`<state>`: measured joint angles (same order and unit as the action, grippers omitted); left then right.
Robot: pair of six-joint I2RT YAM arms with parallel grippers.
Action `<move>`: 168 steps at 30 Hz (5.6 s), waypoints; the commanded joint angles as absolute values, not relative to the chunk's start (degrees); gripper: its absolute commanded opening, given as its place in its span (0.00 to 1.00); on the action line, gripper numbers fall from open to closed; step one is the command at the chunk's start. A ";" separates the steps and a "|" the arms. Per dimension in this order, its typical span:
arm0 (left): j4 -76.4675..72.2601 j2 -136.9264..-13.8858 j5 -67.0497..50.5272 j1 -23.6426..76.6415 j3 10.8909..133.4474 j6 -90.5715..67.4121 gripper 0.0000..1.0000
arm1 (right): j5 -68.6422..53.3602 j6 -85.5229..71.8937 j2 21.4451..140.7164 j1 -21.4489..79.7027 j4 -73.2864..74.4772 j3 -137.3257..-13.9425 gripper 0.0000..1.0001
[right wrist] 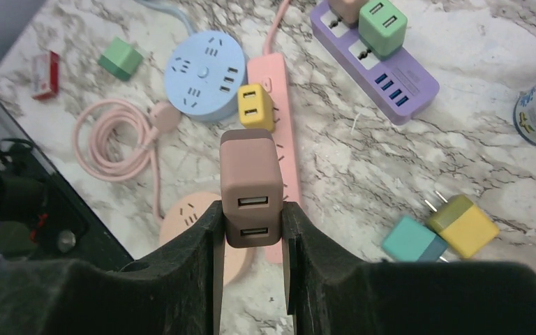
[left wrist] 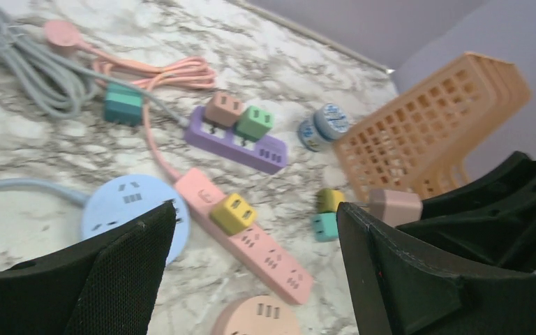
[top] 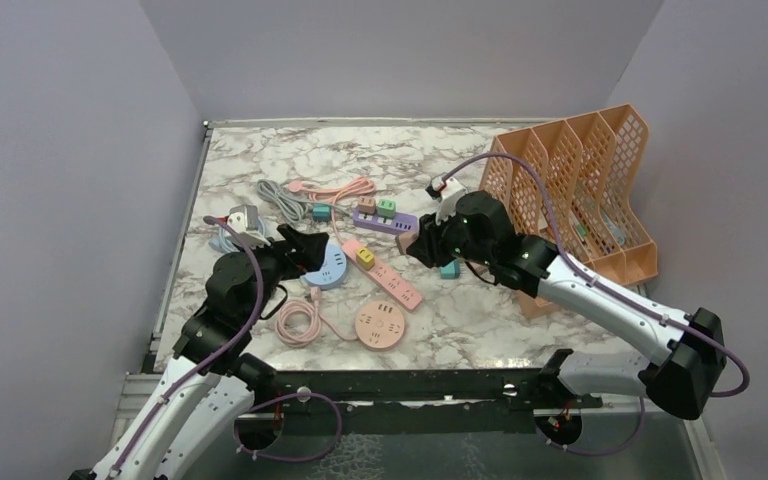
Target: Insert the plug
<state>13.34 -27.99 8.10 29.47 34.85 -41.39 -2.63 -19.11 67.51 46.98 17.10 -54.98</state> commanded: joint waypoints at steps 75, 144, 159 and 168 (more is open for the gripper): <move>31.74 -25.03 21.45 29.47 36.82 -31.44 0.87 | 10.91 -10.45 117.54 54.62 49.34 -93.01 0.01; 30.41 -29.59 13.93 29.44 38.24 -30.57 0.98 | 21.86 -24.26 92.51 55.33 31.62 -75.99 0.52; 14.57 -33.02 -7.86 29.44 34.43 -34.54 0.98 | 22.39 -33.43 86.54 41.47 26.22 -54.67 0.54; 11.31 -36.67 -10.16 29.44 34.17 -37.06 0.98 | 17.19 -28.52 89.87 39.40 20.68 -53.01 0.56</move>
<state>15.33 -36.25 -7.25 29.47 34.57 -35.11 21.08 -31.24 89.32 39.83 25.98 -53.54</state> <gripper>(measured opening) 0.979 0.558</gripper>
